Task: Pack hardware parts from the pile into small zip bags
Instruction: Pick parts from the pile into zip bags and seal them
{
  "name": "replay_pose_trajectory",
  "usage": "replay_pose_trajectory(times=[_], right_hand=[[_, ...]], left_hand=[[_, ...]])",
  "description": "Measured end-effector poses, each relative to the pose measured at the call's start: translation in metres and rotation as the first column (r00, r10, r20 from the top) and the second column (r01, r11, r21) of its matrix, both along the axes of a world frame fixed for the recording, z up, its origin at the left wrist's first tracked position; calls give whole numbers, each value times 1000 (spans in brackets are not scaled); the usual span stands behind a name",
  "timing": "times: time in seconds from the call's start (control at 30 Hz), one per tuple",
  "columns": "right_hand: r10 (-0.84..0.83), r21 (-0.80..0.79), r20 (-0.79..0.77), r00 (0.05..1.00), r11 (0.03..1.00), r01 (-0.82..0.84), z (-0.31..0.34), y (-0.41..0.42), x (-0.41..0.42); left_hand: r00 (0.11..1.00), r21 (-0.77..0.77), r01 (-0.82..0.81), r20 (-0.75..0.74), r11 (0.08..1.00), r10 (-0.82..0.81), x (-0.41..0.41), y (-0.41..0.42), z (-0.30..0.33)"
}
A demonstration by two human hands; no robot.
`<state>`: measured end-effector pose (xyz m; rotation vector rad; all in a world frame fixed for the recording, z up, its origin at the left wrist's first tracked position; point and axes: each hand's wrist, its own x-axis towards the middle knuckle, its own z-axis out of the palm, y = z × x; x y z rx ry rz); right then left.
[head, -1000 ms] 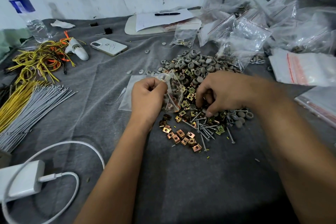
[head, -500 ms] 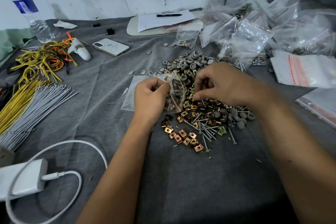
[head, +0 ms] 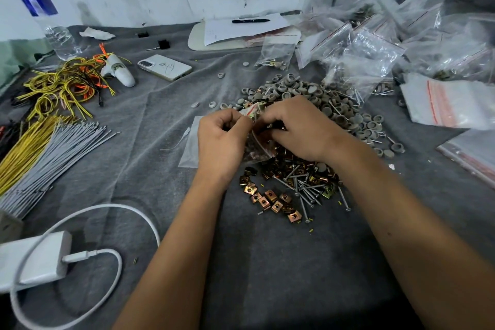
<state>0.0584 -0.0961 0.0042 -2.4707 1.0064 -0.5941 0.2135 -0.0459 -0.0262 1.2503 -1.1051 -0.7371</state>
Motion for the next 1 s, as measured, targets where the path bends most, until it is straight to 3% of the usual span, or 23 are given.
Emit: replay_pose_trajectory(times=[0.1,0.23,0.4,0.57,0.67,0.77,0.87,1.0], right_hand=[[-31,56,35,999,998,29,5,0,-10],[-226,69,87,970,973,220,15,-5,-31],[-324,30,-250,912,939,342,25,-4,-43],[-347,-65,-420,839,933,353,15,8,-18],[-350,-53,-416,839,930,362,10,8,-15],[-350,16,-318,881,927,374,13,6,-22],[-371,77,-61,927,924,375,16,7,-22],[-337,100,223,915,941,323,15,10,-11]], left_hand=[[1000,15,-14,20,1000,14,0,-1,-3],[999,29,-23,29,999,22,1,-2,-7],[997,31,-26,72,999,23,-1,-3,-6],[998,29,-12,69,1000,10,0,-3,-7],[999,31,-7,46,999,6,1,-3,-7],[1000,37,-2,23,999,2,1,-4,-8],[999,39,-15,34,999,14,0,-4,-7],[999,33,-22,38,999,20,0,-4,-6]])
